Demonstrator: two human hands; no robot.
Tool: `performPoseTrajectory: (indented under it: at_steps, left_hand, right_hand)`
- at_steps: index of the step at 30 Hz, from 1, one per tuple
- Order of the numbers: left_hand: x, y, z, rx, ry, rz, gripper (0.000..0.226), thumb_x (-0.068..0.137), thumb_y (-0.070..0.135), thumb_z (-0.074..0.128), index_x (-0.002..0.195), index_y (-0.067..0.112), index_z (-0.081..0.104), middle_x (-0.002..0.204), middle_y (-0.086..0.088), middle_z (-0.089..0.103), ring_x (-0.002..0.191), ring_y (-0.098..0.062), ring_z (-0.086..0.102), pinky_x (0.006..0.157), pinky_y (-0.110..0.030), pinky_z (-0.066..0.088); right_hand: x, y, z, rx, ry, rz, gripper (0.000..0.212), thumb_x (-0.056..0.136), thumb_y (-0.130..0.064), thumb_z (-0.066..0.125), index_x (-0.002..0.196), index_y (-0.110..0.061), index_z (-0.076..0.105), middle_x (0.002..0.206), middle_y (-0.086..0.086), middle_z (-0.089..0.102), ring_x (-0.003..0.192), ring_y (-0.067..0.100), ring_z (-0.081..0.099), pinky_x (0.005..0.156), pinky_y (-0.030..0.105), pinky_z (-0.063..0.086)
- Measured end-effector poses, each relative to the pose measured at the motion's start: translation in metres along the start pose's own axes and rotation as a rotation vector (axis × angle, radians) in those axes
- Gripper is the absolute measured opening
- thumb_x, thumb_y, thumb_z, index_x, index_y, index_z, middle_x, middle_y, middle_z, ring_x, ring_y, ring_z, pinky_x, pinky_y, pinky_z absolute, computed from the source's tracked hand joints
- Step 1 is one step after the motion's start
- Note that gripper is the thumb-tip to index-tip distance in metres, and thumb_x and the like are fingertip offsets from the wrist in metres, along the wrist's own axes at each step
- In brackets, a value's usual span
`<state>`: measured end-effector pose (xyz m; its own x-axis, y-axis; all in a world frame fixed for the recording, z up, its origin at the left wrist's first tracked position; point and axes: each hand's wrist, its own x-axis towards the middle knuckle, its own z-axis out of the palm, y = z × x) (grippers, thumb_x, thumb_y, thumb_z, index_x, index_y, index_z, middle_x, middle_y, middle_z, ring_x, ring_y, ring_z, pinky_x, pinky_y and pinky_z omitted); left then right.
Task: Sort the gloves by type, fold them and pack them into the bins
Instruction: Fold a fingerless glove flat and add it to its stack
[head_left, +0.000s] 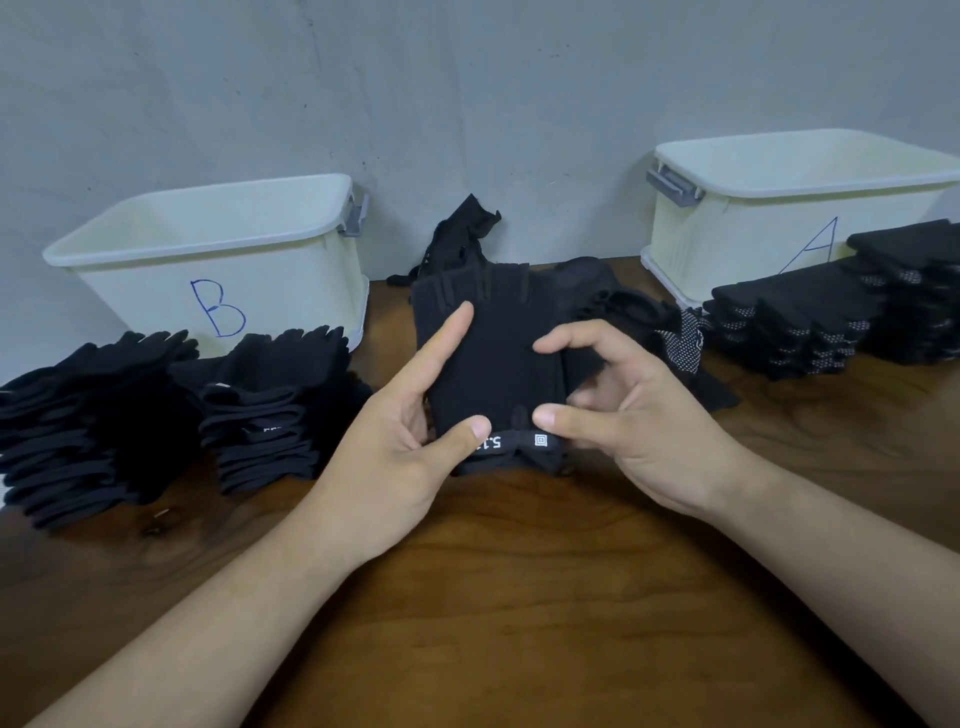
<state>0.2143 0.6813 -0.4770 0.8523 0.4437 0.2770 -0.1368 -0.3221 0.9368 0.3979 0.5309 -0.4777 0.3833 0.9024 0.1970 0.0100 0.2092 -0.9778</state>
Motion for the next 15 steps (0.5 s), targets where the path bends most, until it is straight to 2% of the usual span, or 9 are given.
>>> performPoseTrajectory:
  at_steps: [1, 3, 4, 6, 7, 9, 12, 14, 15]
  left_hand:
    - [0.0, 0.0, -0.001, 0.006, -0.004, 0.001, 0.083, 0.1, -0.009, 0.062, 0.166, 0.029, 0.028, 0.169, 0.013, 0.038, 0.157, -0.008, 0.032, 0.131, -0.046, 0.023]
    - [-0.001, 0.002, -0.001, 0.017, -0.017, -0.003, 0.085, 0.101, -0.009, 0.062, 0.167, 0.03, 0.026, 0.17, 0.014, 0.035, 0.158, -0.007, 0.03, 0.131, -0.046, 0.022]
    - [-0.001, 0.003, -0.001, 0.024, -0.022, -0.012, 0.087, 0.101, -0.009, 0.062, 0.168, 0.031, 0.024, 0.17, 0.015, 0.034, 0.157, -0.006, 0.03, 0.131, -0.045, 0.022]
    - [-0.001, 0.008, -0.003, 0.039, -0.026, -0.03, 0.089, 0.101, -0.011, 0.061, 0.168, 0.032, 0.021, 0.17, 0.019, 0.033, 0.156, -0.003, 0.03, 0.131, -0.042, 0.023]
    - [-0.002, 0.012, -0.005, 0.044, -0.027, -0.035, 0.09, 0.101, -0.012, 0.06, 0.168, 0.032, 0.02, 0.169, 0.021, 0.034, 0.156, -0.001, 0.03, 0.131, -0.04, 0.025]
    - [-0.004, 0.022, -0.011, 0.053, 0.0, -0.041, 0.09, 0.101, -0.011, 0.061, 0.168, 0.032, 0.02, 0.167, 0.024, 0.035, 0.154, 0.001, 0.033, 0.129, -0.035, 0.028]
    - [-0.005, 0.044, -0.027, 0.072, 0.083, -0.006, 0.089, 0.1, -0.01, 0.062, 0.167, 0.034, 0.024, 0.165, 0.026, 0.038, 0.151, 0.005, 0.036, 0.127, -0.03, 0.032]
    - [-0.005, 0.059, -0.044, 0.061, 0.152, 0.026, 0.087, 0.099, -0.01, 0.063, 0.166, 0.035, 0.03, 0.161, 0.026, 0.044, 0.148, 0.005, 0.041, 0.125, -0.03, 0.034]
    - [-0.005, 0.064, -0.056, 0.049, 0.19, 0.04, 0.086, 0.098, -0.009, 0.064, 0.164, 0.035, 0.033, 0.158, 0.026, 0.048, 0.146, 0.005, 0.044, 0.124, -0.029, 0.036]
  right_hand:
    - [0.001, 0.0, -0.001, -0.045, 0.041, -0.004, 0.044, 0.091, 0.002, 0.077, 0.125, -0.024, 0.068, 0.06, 0.011, 0.061, 0.064, 0.017, 0.06, 0.07, 0.032, 0.056]
    - [0.001, -0.001, 0.0, -0.128, 0.105, -0.019, 0.045, 0.089, -0.001, 0.081, 0.121, -0.032, 0.074, 0.061, 0.022, 0.061, 0.066, 0.022, 0.06, 0.071, 0.044, 0.06]
    - [0.001, -0.002, 0.002, -0.164, 0.111, -0.023, 0.048, 0.088, -0.004, 0.083, 0.122, -0.037, 0.074, 0.064, 0.029, 0.061, 0.069, 0.029, 0.058, 0.077, 0.055, 0.059]
    - [0.0, -0.005, 0.006, -0.199, 0.105, -0.016, 0.056, 0.087, -0.006, 0.085, 0.128, -0.043, 0.072, 0.071, 0.038, 0.06, 0.073, 0.034, 0.056, 0.087, 0.064, 0.055]
    - [0.001, -0.006, 0.007, -0.199, 0.11, -0.014, 0.059, 0.087, -0.007, 0.086, 0.13, -0.044, 0.071, 0.071, 0.038, 0.059, 0.073, 0.034, 0.056, 0.091, 0.064, 0.055]
    - [0.002, -0.013, 0.015, -0.175, 0.13, -0.026, 0.061, 0.087, -0.005, 0.086, 0.133, -0.043, 0.071, 0.066, 0.032, 0.054, 0.07, 0.028, 0.055, 0.093, 0.053, 0.058]
    - [0.013, -0.029, 0.036, -0.082, 0.157, -0.043, 0.061, 0.088, -0.001, 0.083, 0.134, -0.04, 0.072, 0.065, 0.016, 0.041, 0.063, 0.021, 0.04, 0.081, 0.038, 0.054]
    - [0.029, -0.042, 0.054, -0.04, 0.129, -0.046, 0.06, 0.09, 0.001, 0.08, 0.134, -0.038, 0.072, 0.063, 0.013, 0.039, 0.064, 0.03, 0.029, 0.075, 0.044, 0.048]
    - [0.039, -0.048, 0.064, -0.005, 0.105, -0.045, 0.059, 0.091, 0.004, 0.078, 0.135, -0.035, 0.071, 0.061, 0.012, 0.047, 0.066, 0.033, 0.032, 0.078, 0.052, 0.052]
